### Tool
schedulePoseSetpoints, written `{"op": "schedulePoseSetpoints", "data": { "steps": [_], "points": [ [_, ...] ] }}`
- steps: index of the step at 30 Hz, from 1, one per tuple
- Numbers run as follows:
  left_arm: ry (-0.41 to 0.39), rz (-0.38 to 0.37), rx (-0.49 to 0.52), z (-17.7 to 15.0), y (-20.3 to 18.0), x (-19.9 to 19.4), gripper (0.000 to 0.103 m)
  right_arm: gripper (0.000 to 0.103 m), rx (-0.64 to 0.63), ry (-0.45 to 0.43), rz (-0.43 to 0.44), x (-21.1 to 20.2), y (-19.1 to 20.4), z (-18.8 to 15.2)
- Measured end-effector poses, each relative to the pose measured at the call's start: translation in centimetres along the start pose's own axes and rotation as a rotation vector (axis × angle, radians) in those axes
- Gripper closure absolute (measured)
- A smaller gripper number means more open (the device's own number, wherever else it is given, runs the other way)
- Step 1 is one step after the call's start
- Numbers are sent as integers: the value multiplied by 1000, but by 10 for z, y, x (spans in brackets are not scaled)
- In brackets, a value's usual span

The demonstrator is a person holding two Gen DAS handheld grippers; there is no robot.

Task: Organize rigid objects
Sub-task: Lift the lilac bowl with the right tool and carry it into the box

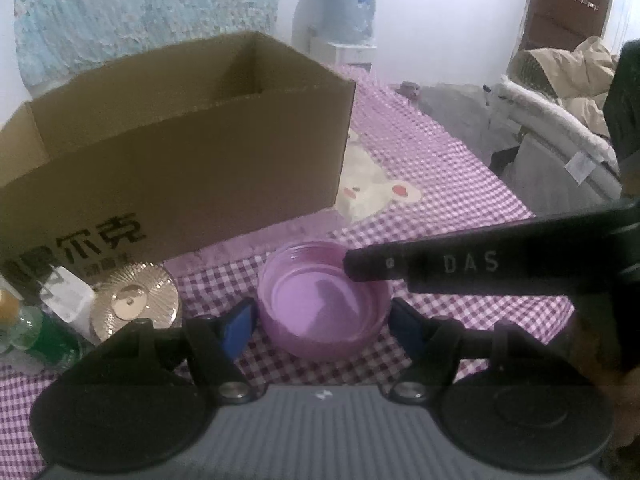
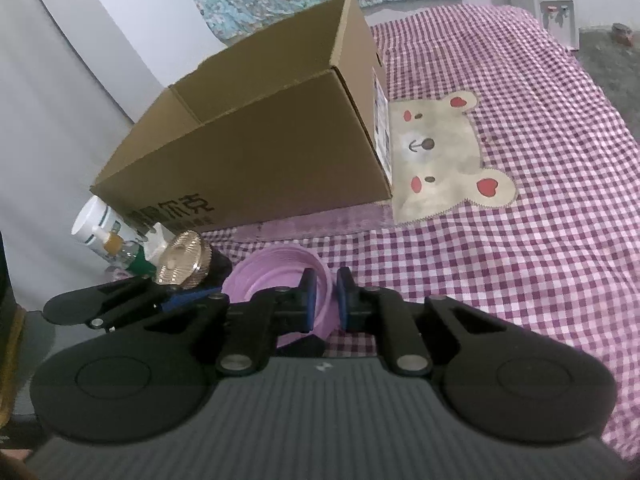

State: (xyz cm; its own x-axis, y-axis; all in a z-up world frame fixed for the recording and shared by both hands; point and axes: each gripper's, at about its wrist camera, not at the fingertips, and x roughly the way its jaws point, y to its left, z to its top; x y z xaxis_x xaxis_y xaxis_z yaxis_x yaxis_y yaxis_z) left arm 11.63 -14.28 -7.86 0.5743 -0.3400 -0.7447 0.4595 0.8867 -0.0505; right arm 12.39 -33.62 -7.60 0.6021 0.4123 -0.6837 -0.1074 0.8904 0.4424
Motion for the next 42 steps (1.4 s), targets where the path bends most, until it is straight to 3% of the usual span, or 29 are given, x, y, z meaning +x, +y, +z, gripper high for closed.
{"op": "schedulePoseSetpoints", "data": {
  "steps": [25,35,42],
  "points": [
    [-199,67,-9,11,4,-97,30,93,-121,-129,48,-71,69,14],
    [-263,110,-9,57,41,-122,30,93,-240,-185,58,-73,125,68],
    [-189,113,-30,121,92,-100,30,92,-250,-119,87,-39,151,140]
  ]
}}
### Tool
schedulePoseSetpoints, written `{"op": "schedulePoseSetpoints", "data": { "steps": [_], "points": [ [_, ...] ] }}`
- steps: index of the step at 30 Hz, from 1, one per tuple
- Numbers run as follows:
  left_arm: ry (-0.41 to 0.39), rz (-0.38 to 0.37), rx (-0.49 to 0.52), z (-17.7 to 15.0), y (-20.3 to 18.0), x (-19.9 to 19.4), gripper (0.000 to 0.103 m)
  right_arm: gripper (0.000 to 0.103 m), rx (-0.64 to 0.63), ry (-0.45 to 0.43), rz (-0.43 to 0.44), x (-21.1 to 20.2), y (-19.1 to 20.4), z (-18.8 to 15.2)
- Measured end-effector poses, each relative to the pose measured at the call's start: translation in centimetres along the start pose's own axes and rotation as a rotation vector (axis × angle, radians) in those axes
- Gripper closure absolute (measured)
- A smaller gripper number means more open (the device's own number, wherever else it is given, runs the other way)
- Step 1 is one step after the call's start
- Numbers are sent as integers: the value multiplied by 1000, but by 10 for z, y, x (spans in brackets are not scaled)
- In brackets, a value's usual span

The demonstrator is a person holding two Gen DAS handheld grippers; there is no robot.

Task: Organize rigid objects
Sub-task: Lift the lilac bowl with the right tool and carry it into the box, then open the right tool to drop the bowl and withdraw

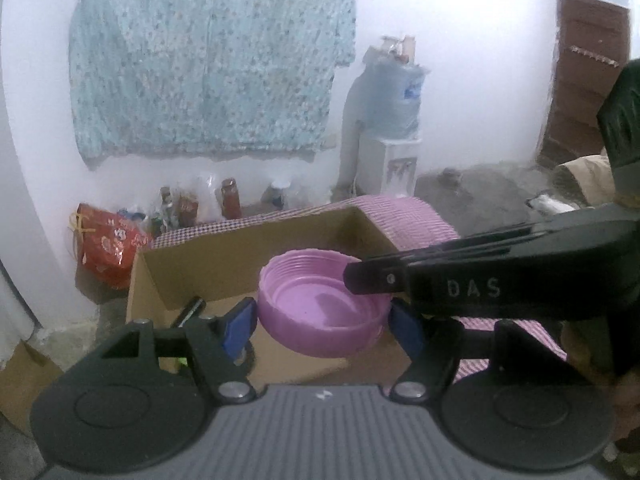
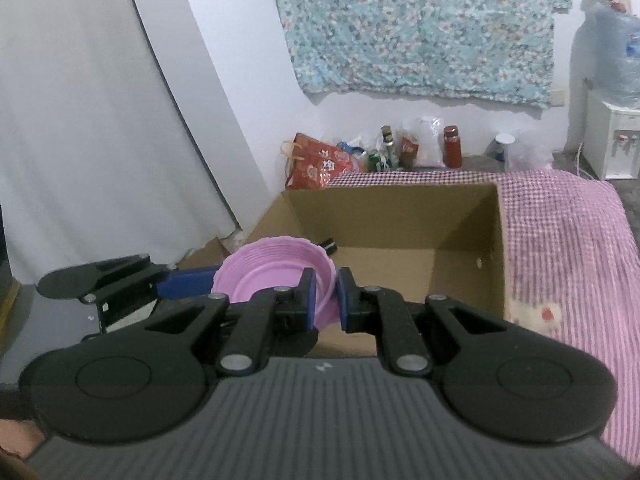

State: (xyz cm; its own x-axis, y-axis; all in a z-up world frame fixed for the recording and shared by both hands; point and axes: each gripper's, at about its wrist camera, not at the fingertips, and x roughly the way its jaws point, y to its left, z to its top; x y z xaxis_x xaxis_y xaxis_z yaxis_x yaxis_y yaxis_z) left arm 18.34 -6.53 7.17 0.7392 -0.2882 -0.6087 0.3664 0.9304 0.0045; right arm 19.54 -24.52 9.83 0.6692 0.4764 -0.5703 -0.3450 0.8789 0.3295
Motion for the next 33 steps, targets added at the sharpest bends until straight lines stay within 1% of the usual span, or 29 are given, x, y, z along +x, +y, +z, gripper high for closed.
{"op": "schedulePoseSetpoints", "data": {
  "steps": [3,5,9,13,17,20,24,28,32,33],
  "points": [
    [72,2,-12,24,18,35,30,92,15,60,12,36,-6,30],
    [126,-1,-33,36,31,59,30,92,36,112,16,63,-19,47],
    [250,13,-57,55,51,116,30,92,71,205,10,119,-42,70],
    [365,10,-126,57,71,165,30,92,131,300,6,176,-65,76],
    [453,25,-182,50,89,203,30,92,182,376,0,222,-79,76],
    [495,43,-205,46,94,223,30,92,188,407,-9,247,-83,72],
    [542,70,-194,39,95,240,29,92,171,427,-19,272,-86,67],
    [572,77,-181,32,93,252,29,90,163,422,-24,283,-89,66],
    [576,93,-182,29,91,252,29,90,185,418,-11,286,-92,63],
    [572,97,-182,31,91,251,27,89,194,417,-1,287,-94,63]
  ]
}}
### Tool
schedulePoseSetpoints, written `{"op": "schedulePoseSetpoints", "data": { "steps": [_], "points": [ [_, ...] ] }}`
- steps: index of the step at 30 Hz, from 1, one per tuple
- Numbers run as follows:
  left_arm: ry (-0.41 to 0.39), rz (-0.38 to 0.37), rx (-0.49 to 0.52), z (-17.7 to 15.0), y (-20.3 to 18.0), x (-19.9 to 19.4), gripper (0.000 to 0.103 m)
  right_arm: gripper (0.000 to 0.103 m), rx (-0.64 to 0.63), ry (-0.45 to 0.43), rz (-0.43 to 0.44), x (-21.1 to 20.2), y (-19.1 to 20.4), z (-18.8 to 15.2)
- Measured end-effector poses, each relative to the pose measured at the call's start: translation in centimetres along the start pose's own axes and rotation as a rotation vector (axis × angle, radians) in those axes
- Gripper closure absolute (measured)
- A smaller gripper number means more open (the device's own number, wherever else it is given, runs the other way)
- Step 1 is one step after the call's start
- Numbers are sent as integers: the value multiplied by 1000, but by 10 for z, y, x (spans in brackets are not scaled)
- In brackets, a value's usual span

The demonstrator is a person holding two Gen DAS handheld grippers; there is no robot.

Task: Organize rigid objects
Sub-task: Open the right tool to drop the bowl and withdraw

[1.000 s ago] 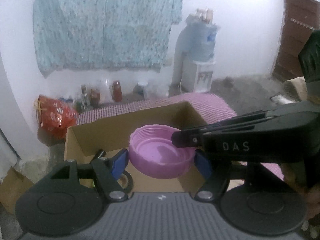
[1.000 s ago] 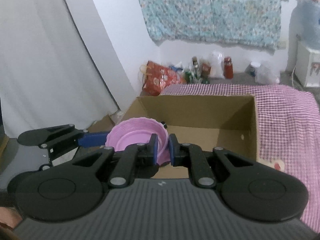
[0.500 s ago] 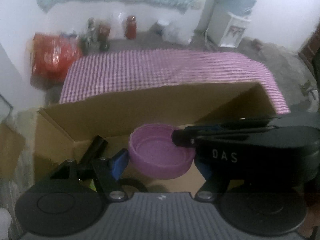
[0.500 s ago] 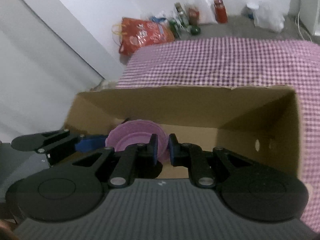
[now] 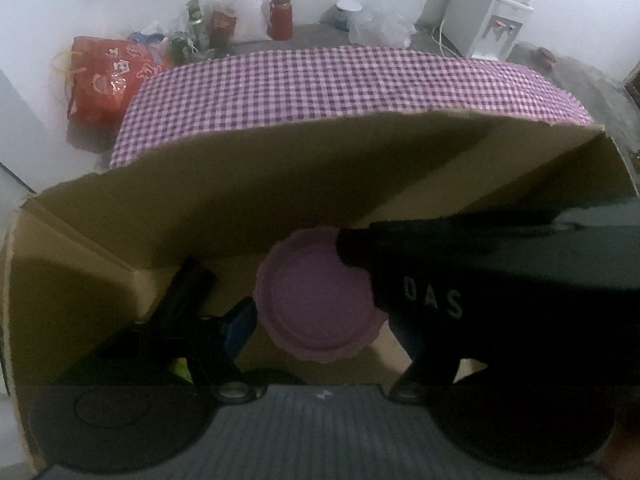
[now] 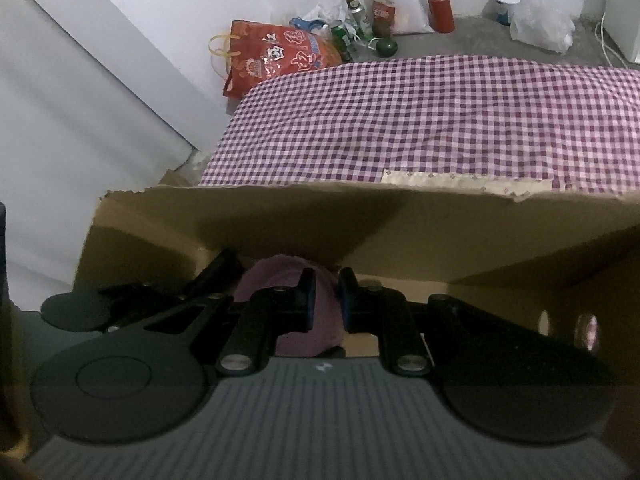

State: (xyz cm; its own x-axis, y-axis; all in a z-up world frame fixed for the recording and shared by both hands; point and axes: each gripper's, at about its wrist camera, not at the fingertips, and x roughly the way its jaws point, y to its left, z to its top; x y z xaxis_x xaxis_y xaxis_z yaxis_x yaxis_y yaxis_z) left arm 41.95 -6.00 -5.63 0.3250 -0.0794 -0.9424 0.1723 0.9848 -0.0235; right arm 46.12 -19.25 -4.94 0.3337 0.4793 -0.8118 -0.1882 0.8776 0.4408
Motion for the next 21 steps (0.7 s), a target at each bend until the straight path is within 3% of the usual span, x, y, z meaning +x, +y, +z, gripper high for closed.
{"op": "schedulePoseSetpoints", "data": {
  "steps": [2,6,11,16,21],
  "points": [
    [-4,1,-14,2,1,-3,22,88,16,-3,17,-1,-2,-1],
    [-15,-20,-56,2,5,-17,21,87,47,-25,56,-15,-5,-4],
    [-53,-78,-81,-12,7,-58,16,85,101,-84,150,-63,-7,-20],
    [-169,-116,-58,-49,3,-123,13,83,129,-186,251,-141,-12,-62],
    [-286,-184,-44,-100,-3,-188,10,79,131,-304,314,-216,-17,-126]
  ]
}}
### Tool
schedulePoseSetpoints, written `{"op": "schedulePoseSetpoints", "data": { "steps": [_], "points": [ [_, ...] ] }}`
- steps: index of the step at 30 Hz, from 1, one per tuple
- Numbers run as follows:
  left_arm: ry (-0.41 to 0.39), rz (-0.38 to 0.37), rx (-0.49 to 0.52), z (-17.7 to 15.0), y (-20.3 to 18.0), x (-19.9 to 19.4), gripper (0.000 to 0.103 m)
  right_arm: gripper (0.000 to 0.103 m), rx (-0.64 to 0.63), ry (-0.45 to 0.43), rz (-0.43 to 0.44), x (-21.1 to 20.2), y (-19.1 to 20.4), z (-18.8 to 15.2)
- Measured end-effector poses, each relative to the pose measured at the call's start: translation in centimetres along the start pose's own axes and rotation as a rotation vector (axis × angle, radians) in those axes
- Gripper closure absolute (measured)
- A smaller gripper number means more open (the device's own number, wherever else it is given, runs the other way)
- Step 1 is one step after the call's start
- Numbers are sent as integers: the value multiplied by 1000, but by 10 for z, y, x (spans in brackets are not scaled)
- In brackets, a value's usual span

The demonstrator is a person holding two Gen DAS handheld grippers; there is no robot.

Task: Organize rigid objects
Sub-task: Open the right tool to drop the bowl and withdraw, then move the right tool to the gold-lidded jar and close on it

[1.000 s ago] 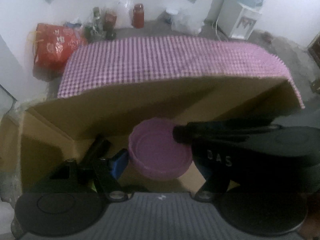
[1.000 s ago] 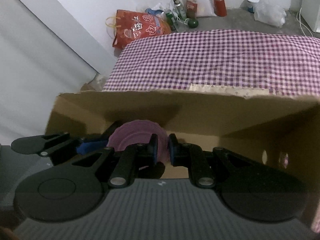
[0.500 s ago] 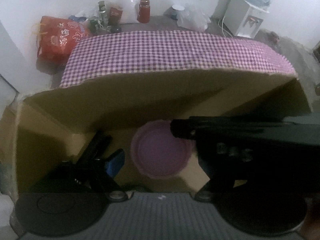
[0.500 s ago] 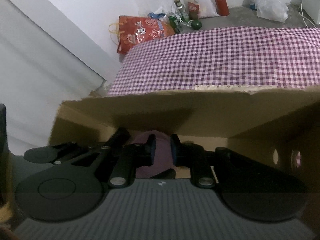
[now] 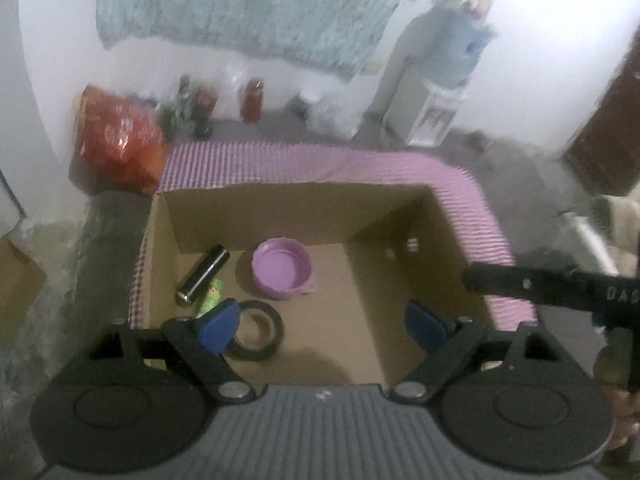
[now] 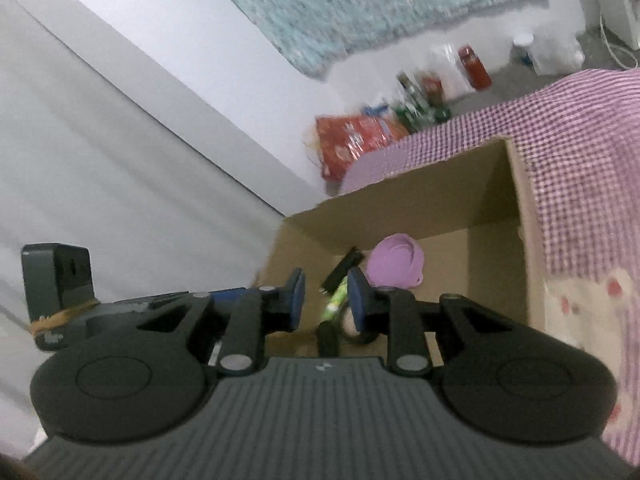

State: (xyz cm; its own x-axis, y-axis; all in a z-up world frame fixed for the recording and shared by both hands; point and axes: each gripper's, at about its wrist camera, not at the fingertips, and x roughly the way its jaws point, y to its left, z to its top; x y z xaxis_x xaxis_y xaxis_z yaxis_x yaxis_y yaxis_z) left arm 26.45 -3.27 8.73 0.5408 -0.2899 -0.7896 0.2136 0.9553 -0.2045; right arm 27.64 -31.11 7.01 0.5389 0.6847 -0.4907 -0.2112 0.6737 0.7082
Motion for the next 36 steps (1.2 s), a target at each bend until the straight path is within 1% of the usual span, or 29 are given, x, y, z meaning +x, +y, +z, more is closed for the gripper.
{"op": "schedulePoseSetpoints", "data": {
  "steps": [3,5,8,10,12,15,17,20,25,29,31,33,34,35,36],
  "points": [
    [-70,-28,17,-30,-12,-36,9,77,-9,-54,28,-42,5,-37],
    [-121,-30,29,-53,-18,-54,8,74,-16,-89,30,-63,5,-64],
    [-221,11,50,-97,-27,-72,7,71,-4,-142,14,-85,-3,-109],
    [-271,47,57,-124,-30,-75,4,70,19,-157,-6,-90,-10,-136],
    [-282,54,57,-149,-33,-71,4,69,51,-152,2,-88,-16,-159],
    [-245,30,26,-176,-34,-54,4,68,106,-106,51,-77,-26,-183],
    [-229,24,16,-193,-39,-40,4,68,111,-72,41,-65,-28,-188],
    [-197,49,44,-212,-44,-19,4,68,87,-37,20,-50,-22,-189],
    [-168,52,79,-230,-47,12,6,68,70,-2,-21,-24,-17,-183],
    [-190,42,99,-228,-46,27,13,68,88,34,-44,-1,-23,-180],
    [-195,33,93,-226,-44,35,15,68,103,47,-51,11,-27,-179],
    [-193,26,83,-222,-41,43,21,68,115,53,-58,23,-31,-177],
    [-190,26,78,-221,-39,48,22,68,115,54,-64,28,-33,-175],
    [-184,23,73,-219,-38,53,24,68,115,78,-149,33,-34,-173],
    [-176,18,68,-218,-38,57,28,68,114,78,-154,38,-36,-171]
  ]
}}
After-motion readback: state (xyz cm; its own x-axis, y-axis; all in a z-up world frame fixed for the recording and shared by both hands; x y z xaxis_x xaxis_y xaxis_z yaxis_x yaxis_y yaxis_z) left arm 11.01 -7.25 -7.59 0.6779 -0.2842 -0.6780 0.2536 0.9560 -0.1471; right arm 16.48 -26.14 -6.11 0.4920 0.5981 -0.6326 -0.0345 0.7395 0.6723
